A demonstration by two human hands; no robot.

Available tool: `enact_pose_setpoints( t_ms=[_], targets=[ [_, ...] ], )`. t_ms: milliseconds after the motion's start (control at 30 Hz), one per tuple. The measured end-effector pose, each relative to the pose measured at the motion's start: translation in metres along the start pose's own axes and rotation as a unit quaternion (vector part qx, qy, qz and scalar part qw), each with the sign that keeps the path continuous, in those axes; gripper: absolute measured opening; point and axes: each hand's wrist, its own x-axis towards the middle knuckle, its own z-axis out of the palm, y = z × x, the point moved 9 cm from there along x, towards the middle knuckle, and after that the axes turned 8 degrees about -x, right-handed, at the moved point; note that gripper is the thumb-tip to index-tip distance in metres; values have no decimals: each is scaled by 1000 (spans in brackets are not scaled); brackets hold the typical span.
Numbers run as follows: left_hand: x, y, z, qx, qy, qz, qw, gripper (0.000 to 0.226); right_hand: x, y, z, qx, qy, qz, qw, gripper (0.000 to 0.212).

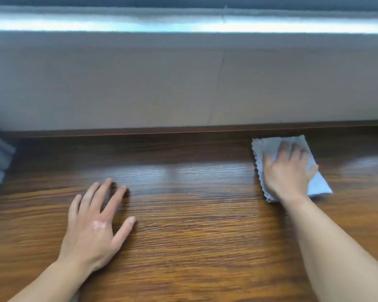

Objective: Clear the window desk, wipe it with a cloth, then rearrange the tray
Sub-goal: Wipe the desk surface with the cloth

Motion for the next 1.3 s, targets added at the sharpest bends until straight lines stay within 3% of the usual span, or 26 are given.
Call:
enact_pose_setpoints(
  t_ms=[167,333,467,567,767,1067,1300],
  targets=[
    [-4,-14,-11,-28,18,2,999,75,-59,-128,1,-15,-2,-104,994,75],
    [22,42,-23,-81,28,95,992,76,-102,-188,4,-27,-18,-244,969,79],
    [57,110,-26,-112,35,183,976,76,-102,-160,-9,-26,-26,-299,954,97],
    [90,160,-12,-92,13,259,961,74,-97,-106,-13,-48,-25,-275,960,107],
    [126,217,35,-9,-91,312,946,84,-126,-71,-2,-48,-2,-285,957,99],
    [130,190,45,27,-91,311,946,89,-134,-99,10,-41,-35,-274,960,88],
    [115,91,17,17,-90,240,966,82,-156,-190,7,-19,-82,-350,933,94]
  ],
)
